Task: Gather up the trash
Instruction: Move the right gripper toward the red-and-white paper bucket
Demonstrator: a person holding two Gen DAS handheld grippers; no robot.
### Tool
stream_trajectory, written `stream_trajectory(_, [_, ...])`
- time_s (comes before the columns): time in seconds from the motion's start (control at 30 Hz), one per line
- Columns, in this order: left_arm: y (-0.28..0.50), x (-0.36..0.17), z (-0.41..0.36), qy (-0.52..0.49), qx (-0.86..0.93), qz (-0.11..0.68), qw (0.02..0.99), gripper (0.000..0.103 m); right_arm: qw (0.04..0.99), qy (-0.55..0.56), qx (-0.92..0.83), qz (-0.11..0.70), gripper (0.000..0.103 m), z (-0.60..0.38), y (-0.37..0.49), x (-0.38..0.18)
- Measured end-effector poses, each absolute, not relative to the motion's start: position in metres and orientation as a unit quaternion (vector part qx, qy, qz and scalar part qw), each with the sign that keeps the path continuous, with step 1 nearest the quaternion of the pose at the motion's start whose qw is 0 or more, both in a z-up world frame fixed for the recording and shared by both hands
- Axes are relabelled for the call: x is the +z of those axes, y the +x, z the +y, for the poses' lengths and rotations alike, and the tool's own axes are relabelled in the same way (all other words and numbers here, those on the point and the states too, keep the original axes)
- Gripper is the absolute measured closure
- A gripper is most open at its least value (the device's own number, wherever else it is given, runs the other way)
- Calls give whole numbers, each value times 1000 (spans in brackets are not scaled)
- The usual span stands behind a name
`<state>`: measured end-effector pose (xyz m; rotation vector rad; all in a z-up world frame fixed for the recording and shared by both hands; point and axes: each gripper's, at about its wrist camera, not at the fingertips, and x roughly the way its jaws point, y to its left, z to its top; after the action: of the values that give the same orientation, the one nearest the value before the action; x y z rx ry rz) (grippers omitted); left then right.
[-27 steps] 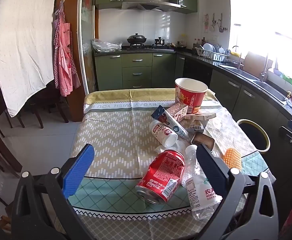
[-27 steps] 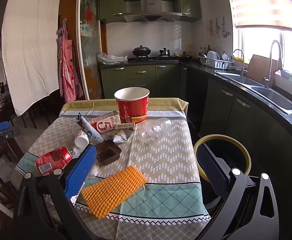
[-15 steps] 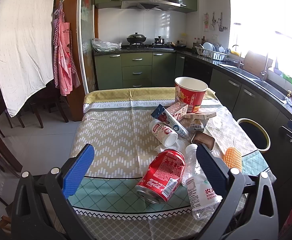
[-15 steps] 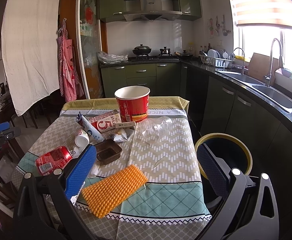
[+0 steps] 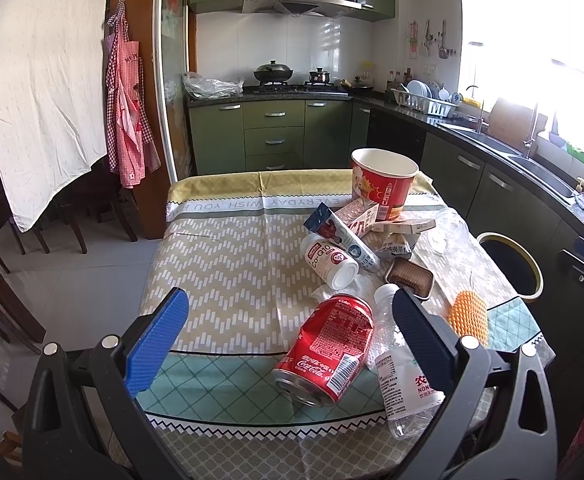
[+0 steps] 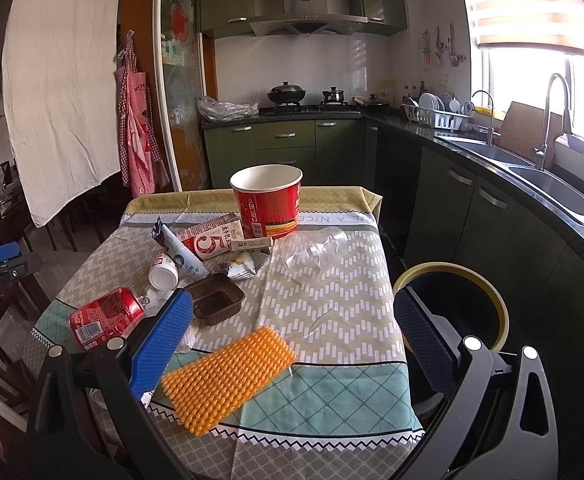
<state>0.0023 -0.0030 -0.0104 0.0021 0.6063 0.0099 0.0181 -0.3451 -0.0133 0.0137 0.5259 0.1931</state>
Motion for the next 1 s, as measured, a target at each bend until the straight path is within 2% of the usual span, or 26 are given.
stream_trajectory(0.2, [19, -9, 0, 9, 4, 319, 948, 6, 944, 9, 133, 301, 4, -355, 54, -4])
stream_trajectory(0.5, [91, 8, -10, 7, -60, 411, 910, 6, 910, -23, 164, 379, 4, -357, 140, 36])
stream_trajectory(0.83, [186, 5, -44, 33, -124, 484, 865, 6, 850, 33, 186, 491, 4, -351, 262, 49])
stream_trajectory(1.0, [225, -5, -57, 54, -144, 507, 848, 13, 832, 39, 176, 524, 13, -343, 314, 39])
